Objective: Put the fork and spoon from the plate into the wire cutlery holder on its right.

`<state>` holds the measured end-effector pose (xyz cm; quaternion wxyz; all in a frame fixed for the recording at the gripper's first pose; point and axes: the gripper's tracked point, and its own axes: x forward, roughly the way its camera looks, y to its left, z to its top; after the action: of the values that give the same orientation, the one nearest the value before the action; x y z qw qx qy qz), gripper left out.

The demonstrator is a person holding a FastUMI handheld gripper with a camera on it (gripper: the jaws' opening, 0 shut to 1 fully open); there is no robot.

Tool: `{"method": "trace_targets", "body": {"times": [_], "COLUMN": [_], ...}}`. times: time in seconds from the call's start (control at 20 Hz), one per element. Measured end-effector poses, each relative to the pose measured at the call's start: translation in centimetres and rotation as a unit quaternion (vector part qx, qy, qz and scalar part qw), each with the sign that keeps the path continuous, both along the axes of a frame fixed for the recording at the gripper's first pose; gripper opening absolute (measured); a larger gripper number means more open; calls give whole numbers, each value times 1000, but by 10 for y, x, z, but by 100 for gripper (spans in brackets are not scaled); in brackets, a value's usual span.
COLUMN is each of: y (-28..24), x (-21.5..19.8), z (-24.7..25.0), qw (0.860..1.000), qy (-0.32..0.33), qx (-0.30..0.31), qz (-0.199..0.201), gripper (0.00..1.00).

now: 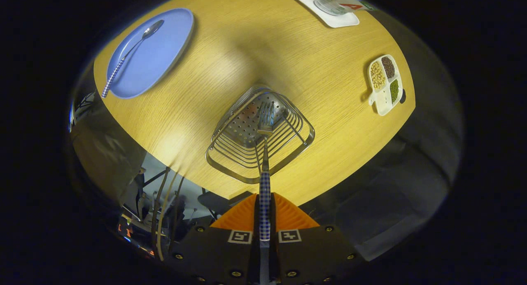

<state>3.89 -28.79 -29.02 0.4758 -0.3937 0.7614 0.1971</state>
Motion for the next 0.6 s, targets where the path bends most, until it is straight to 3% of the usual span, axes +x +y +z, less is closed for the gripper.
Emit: {"method": "trace_targets", "body": {"times": [0.25, 0.35, 0.4, 0.6], "y": [2, 5, 5, 1], "x": [5, 6, 6, 5], "z": [1, 3, 4, 16], "qw": [1000, 999, 999, 998], "qy": [-17, -24, -29, -46], "qx": [11, 21, 23, 22], "qz": [-6, -16, -19, -21], "gripper": [14, 33, 37, 37]}}
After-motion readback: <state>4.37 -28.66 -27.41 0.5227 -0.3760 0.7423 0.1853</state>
